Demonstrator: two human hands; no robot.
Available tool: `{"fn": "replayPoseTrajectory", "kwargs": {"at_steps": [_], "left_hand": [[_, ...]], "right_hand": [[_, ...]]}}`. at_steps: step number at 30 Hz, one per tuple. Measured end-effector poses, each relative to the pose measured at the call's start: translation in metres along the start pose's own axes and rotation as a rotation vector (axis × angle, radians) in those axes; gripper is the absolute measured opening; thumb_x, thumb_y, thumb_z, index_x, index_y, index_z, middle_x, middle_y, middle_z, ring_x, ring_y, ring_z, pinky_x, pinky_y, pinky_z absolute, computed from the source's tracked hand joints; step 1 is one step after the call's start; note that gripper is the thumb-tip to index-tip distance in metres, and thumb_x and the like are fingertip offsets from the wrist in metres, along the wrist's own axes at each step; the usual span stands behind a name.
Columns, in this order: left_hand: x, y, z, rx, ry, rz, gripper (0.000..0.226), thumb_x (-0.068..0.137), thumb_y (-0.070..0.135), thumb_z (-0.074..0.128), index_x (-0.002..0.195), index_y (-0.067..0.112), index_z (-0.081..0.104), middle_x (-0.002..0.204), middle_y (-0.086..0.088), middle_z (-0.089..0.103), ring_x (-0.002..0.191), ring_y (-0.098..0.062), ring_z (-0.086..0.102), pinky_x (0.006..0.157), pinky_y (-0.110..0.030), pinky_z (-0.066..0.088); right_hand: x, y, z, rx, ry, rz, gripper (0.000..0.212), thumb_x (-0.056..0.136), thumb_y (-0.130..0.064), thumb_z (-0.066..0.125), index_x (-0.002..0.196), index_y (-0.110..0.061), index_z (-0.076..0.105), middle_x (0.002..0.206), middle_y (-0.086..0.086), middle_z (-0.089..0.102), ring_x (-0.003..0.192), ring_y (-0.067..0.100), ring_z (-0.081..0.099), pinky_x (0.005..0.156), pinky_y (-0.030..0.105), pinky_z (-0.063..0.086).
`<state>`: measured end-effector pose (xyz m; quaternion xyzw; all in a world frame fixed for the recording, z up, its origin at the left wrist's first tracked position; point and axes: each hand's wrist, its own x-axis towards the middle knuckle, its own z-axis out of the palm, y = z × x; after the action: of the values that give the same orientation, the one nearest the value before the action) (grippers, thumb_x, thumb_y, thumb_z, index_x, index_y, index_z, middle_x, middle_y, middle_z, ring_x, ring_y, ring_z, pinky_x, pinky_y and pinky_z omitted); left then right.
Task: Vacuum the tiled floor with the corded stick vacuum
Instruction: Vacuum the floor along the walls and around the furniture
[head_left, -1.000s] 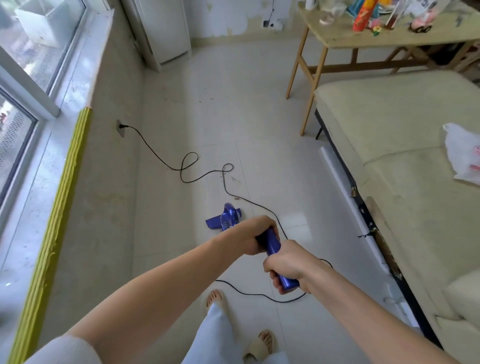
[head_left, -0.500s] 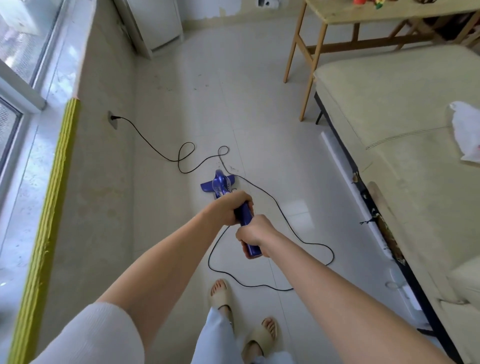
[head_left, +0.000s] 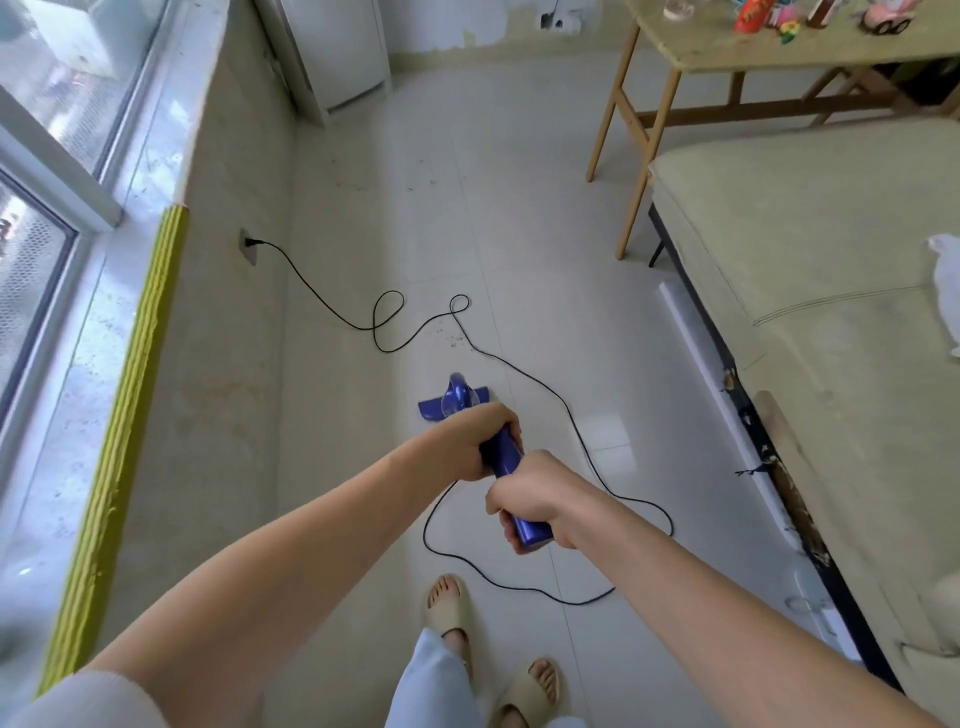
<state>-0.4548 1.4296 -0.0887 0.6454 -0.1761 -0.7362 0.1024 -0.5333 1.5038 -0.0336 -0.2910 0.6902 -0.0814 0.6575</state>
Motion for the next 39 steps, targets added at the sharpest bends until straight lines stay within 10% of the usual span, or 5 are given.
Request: {"fn": "replayPoseTrajectory", "kwargs": {"at_steps": [24,39], "left_hand": [[0.107,0.121,-0.035,-0.061,0.042,0.102,0.022,0.090,-0.003,0.045,0.071,0.006,0.043,0.061,-0.009,0.045,0.054,-0.020,0.044,0.061,-0.029,0.044],[0.036,0.073,0.004,-0.114,-0.064,0.004,0.015,0.086,-0.004,0.051,0.075,0.006,0.047,0.061,-0.007,0.048,0.055,-0.018,0.047,0.061,-0.028,0.048]], "right_hand": [[0.153,-0.093,-0.017,-0.124,0.110,-0.022,0.022,0.081,0.004,0.046,0.101,-0.006,0.047,0.070,0.009,0.051,0.048,0.018,0.049,0.042,0.023,0.043],[0.043,-0.058,-0.034,-0.105,0.116,0.007,0.023,0.082,0.005,0.049,0.101,-0.007,0.048,0.070,0.008,0.051,0.048,0.014,0.047,0.039,0.018,0.042]]}}
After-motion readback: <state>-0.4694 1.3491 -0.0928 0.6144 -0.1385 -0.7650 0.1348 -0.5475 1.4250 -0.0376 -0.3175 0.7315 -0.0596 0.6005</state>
